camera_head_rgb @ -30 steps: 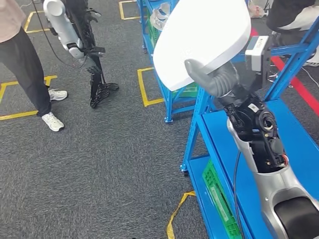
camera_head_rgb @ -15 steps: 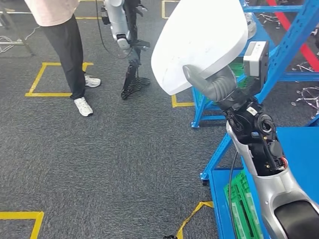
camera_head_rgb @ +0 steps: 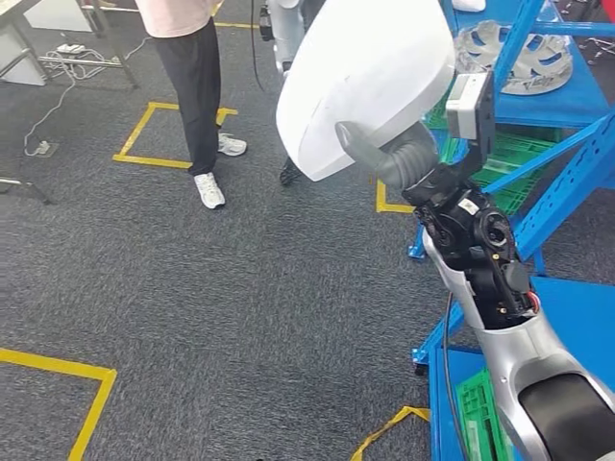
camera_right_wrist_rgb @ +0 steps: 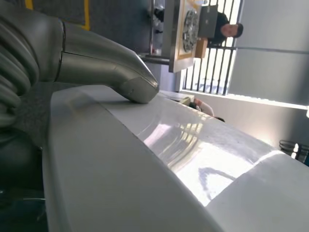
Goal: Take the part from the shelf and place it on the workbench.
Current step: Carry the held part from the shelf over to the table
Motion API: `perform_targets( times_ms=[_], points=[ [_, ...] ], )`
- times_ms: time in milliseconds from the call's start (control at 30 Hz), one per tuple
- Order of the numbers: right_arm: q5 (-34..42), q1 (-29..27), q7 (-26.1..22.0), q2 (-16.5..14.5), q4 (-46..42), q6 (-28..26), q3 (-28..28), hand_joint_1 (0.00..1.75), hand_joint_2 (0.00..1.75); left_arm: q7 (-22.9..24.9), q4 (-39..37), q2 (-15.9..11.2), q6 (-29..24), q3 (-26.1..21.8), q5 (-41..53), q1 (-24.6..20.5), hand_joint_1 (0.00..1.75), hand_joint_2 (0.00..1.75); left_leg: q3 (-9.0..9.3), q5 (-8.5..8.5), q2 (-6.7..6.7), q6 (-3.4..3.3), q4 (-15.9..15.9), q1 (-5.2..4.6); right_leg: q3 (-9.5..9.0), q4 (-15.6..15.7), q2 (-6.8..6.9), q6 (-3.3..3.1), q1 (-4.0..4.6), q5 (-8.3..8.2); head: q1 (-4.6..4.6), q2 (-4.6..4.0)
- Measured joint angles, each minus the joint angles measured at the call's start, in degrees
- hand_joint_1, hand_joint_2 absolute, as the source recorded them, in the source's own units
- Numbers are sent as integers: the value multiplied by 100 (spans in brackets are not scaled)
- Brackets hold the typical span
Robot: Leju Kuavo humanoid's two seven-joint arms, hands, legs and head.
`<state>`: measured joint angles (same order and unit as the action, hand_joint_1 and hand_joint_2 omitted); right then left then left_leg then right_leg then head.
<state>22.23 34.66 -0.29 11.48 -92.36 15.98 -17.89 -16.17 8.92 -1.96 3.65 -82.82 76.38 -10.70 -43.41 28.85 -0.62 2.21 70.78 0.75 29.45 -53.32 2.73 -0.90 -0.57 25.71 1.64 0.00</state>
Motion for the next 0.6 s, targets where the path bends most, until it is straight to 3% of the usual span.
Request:
perform_targets(
  times_ms=[33,133,200,267,333,400,467,500,533,600],
  points=[
    [-1,-1,-4,-14,14,2,-9,175,175,-23,0,1,-26,0,2,4,0,0,99,-146,37,12,-210,16,-8,-1,71,12,-1,13,-19,0],
    [-2,14,-19,-41,38,1,-20,175,175,-93,0,-8,-89,0,6,-7,0,0,705,-621,319,-7,-1368,13,-52,-26,259,93,22,84,-58,0],
    [-4,33,-26,-50,51,1,-21,175,175,-109,0,-6,-106,0,12,-14,0,0,842,-660,364,-84,-1623,-18,-87,-40,356,158,59,136,-30,0],
    [-5,42,-28,-68,62,2,-29,175,175,-112,0,-6,-110,0,17,-7,0,0,849,-651,221,-174,-1620,-17,-125,-44,426,217,49,188,11,0],
    [-5,45,-30,-86,69,3,-39,175,175,-113,0,-8,-114,0,19,-8,0,0,876,-650,100,-244,-1634,1,-45,-281,219,267,12,372,37,0],
    [-5,42,-36,-88,86,3,-42,175,175,-117,0,-10,-117,0,21,-24,0,0,893,-647,-25,-289,-1638,9,296,-1020,-107,287,-1,736,93,0],
    [-5,21,-40,-88,113,6,-45,175,175,-126,0,-10,-117,0,31,-31,0,0,902,-641,-170,-309,-1634,-2,700,-1786,-225,285,3,972,145,0],
    [-5,12,-41,-88,128,11,-48,175,175,-130,0,-8,-113,0,38,-29,0,0,910,-638,-252,-312,-1632,-10,793,-1901,-246,273,3,929,165,0],
    [-4,7,-41,-88,140,19,-50,175,175,-132,0,-5,-108,0,46,-27,0,0,922,-635,-335,-313,-1630,-15,783,-1785,-268,250,3,770,180,0],
    [-3,14,-41,-88,158,41,-53,175,175,-132,0,3,-82,0,57,-28,0,0,945,-630,-498,-308,-1629,-15,532,-1039,-467,183,3,268,216,0]
  ],
)
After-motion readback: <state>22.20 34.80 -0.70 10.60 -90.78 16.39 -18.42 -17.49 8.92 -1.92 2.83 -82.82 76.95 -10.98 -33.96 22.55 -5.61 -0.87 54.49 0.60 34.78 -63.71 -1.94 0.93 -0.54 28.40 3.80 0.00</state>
